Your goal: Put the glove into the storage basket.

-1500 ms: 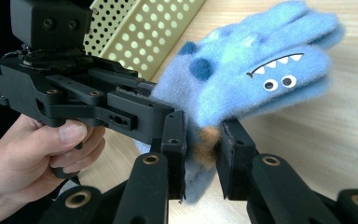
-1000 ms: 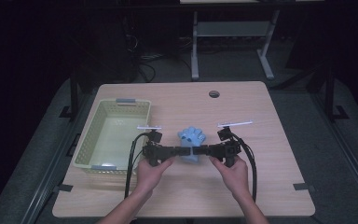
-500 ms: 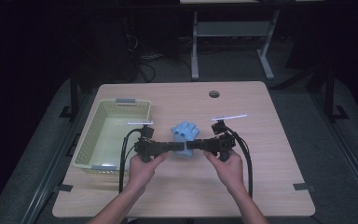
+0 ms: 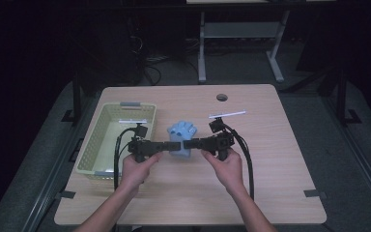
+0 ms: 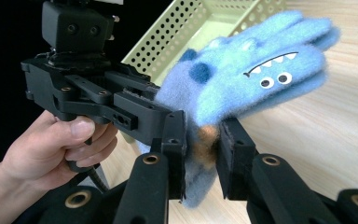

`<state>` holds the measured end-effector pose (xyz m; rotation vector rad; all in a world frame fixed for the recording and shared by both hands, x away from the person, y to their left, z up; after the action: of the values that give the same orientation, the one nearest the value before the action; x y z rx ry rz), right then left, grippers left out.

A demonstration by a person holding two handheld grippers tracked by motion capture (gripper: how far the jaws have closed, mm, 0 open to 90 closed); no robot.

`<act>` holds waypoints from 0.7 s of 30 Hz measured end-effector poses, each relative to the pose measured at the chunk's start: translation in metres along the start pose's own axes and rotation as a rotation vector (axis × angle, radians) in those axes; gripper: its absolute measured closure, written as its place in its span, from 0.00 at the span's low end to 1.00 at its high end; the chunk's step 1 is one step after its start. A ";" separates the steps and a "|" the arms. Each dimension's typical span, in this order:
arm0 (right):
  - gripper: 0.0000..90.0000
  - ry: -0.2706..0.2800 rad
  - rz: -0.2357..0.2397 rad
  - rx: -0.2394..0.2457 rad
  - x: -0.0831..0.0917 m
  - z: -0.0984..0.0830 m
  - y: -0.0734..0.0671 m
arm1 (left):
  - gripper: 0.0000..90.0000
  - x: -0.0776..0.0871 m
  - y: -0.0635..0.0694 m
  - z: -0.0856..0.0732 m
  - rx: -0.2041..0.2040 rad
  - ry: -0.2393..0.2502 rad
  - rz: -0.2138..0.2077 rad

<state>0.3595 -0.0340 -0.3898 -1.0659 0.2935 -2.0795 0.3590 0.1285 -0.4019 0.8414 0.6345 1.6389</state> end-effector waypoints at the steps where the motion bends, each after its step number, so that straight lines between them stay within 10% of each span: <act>1: 0.83 0.001 0.003 0.004 -0.001 0.001 -0.001 | 0.77 0.003 0.000 0.001 0.008 0.004 -0.004; 21: 0.83 -0.002 0.043 0.041 -0.025 0.029 -0.029 | 0.77 0.045 -0.002 0.018 -0.003 0.012 -0.007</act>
<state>0.3750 0.0075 -0.3715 -1.0289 0.2699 -2.0376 0.3693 0.1723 -0.3833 0.8269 0.6427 1.6391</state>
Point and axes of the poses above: each handheld gripper's, and its own axes: x roughly backward along the jaws, z roughly out of its top, y roughly to its right, the point moved 6 cm from there along -x, roughly forward along the jaws, and after that the axes turned 11 degrees about -z, right-handed, at the moved point
